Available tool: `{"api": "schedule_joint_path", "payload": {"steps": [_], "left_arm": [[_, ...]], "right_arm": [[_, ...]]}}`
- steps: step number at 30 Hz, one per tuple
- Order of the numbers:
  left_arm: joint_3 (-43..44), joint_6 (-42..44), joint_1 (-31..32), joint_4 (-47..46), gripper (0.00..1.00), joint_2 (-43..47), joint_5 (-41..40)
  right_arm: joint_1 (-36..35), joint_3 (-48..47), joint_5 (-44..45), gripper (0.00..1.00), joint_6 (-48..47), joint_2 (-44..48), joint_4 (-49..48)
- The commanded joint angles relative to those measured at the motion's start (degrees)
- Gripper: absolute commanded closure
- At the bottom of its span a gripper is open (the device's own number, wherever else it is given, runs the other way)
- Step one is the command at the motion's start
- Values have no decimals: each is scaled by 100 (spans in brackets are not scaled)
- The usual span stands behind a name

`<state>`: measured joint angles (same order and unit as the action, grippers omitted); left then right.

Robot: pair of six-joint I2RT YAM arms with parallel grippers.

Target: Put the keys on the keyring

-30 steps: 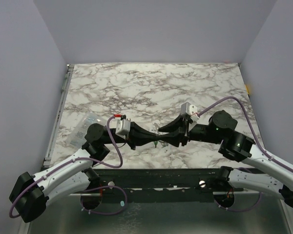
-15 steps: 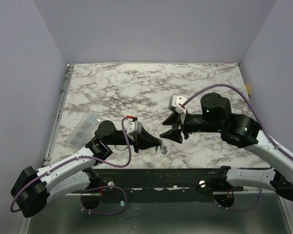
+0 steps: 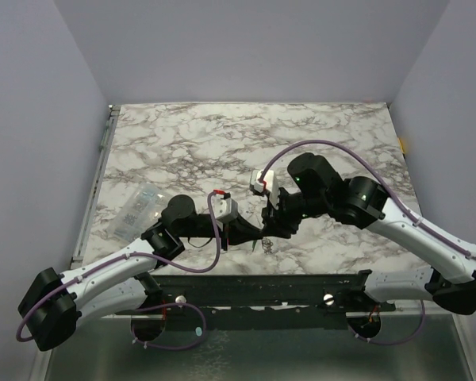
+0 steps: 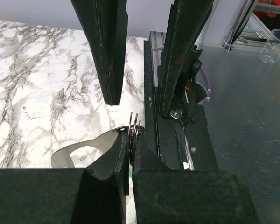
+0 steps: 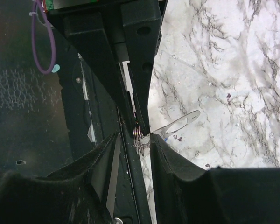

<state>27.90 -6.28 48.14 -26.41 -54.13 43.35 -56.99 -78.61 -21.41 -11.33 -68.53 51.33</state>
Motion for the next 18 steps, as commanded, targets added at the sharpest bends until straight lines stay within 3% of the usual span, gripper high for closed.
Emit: {"api": "schedule_joint_path", "payload": {"steps": [1,11,18], "left_arm": [[233,177,55,74,100,3,-134],[242,231,83,128,100,33,-169],[234,257,91,145,100,83,-178]], "right_arm": [[-14,2,-200,61,60,-142,52],[-14,146,-155,70,61,-305,-159],[-14,310,-98,71,61,-321,-247]]}}
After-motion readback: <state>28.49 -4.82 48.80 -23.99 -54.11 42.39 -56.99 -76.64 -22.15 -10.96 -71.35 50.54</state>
